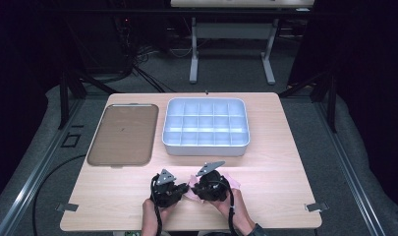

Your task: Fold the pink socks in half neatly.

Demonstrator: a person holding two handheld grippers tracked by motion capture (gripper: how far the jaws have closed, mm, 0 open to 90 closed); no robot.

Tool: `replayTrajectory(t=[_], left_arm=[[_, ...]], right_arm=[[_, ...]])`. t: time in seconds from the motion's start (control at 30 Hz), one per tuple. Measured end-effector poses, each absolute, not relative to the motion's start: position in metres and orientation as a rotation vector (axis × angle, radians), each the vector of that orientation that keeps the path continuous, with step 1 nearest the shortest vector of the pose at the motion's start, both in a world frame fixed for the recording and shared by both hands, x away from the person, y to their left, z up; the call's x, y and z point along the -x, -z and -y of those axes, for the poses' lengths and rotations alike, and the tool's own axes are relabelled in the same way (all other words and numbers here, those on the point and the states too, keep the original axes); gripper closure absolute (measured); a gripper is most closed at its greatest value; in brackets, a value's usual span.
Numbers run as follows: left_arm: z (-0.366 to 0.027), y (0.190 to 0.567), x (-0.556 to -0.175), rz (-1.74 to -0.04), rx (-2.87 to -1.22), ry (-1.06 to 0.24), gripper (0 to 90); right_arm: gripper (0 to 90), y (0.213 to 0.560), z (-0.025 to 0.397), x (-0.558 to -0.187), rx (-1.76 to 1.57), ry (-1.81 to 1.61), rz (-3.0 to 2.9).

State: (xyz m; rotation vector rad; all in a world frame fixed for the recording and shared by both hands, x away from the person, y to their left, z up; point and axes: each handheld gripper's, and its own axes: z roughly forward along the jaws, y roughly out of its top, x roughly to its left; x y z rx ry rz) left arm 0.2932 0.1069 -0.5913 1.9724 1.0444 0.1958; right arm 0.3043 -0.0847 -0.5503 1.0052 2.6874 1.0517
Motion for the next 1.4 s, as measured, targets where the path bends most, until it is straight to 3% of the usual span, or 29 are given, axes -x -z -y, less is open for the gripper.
replayTrajectory(t=[0.23,0.53,0.8,1.1,1.4], left_arm=[[-0.107,0.591,-0.293,-1.044,-1.97,-0.196,84.2],[-0.107,0.591,-0.293,-1.043,-1.971,-0.196,84.1],[-0.107,0.591,-0.293,-1.043,-1.971,-0.197,84.1],[-0.106,0.591,-0.293,-1.043,-1.972,-0.201,83.8],[-0.106,0.591,-0.293,-1.044,-1.973,-0.203,83.8]], right_arm=[[58.8,0.542,0.095,-0.302,-1.001,-1.123,-2.657],[56.3,0.536,0.134,-0.304,-1.117,-1.102,-2.564],[55.7,0.562,0.12,-0.299,-1.069,-0.908,-2.61],[50.7,0.563,0.113,-0.299,-1.016,-0.852,-2.614],[43.4,0.544,0.155,-0.299,-1.127,-1.006,-2.504]])
